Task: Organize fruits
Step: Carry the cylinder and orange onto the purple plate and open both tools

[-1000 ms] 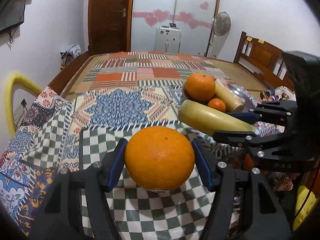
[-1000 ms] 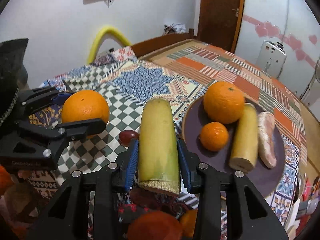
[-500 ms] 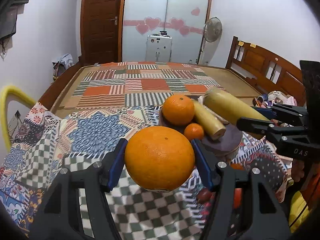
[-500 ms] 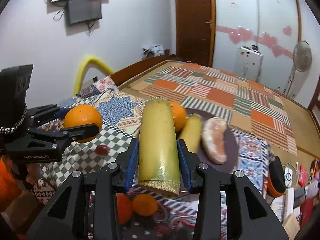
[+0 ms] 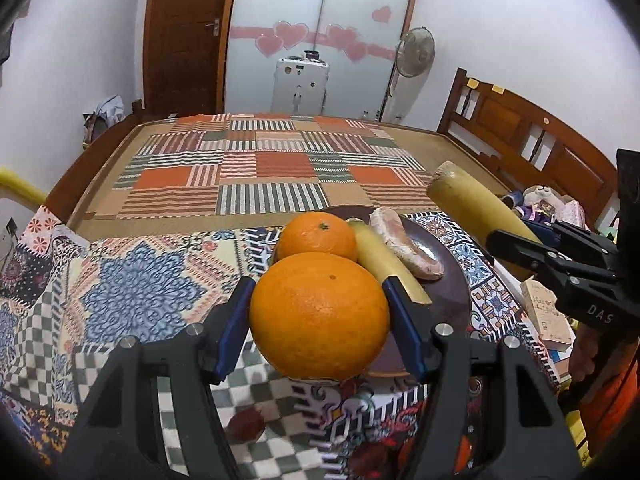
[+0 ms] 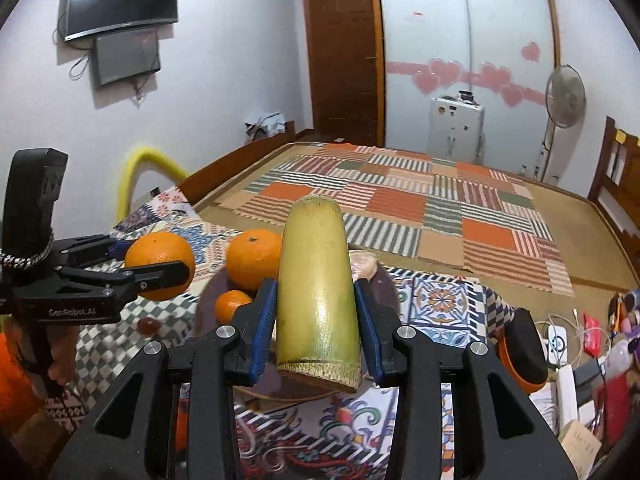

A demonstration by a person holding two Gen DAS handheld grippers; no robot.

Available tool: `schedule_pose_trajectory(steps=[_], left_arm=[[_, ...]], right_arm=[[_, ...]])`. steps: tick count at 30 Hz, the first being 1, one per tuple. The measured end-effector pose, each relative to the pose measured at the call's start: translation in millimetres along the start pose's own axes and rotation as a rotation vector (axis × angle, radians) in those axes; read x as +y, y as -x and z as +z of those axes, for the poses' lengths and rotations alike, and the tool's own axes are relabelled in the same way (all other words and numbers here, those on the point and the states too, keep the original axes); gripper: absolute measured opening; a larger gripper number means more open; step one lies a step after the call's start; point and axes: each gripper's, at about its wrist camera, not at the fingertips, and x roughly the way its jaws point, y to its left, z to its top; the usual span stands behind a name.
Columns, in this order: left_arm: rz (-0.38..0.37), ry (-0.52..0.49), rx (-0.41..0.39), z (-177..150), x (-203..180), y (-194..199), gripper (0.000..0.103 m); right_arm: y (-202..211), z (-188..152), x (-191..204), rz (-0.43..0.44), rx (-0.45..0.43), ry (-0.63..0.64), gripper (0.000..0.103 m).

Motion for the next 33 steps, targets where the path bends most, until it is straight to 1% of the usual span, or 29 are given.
schedule_pose_trajectory(steps=[5, 11, 15, 17, 23, 29, 33], left_arm=[[-0.007, -0.030, 0.012, 4, -17, -15, 0.064], [-0.020, -0.068, 0.022, 7, -36, -29, 0.064], [0.009, -0.090, 0.032, 7, -43, -40, 0.064], [0.016, -0.092, 0.044, 7, -44, -45, 0.064], [0.014, -0.086, 0.033, 9, -45, -49, 0.065], [0.019, -0.091, 0.044, 10, -46, -55, 0.068], [0.017, -0.091, 0.043, 10, -47, -57, 0.070]], right_arm=[[-7, -5, -7, -0.002, 0.012, -0.014, 0.036], [-22, -12, -7, 0.010, 0.049, 0.002, 0.036], [-29, -16, -5, 0.021, 0.071, 0.014, 0.036], [-31, -18, -6, 0.028, 0.078, 0.015, 0.036], [-37, -20, -9, 0.050, 0.108, 0.008, 0.036], [-36, -20, -4, 0.038, 0.110, 0.028, 0.036], [-39, -23, -3, 0.035, 0.129, 0.040, 0.036]])
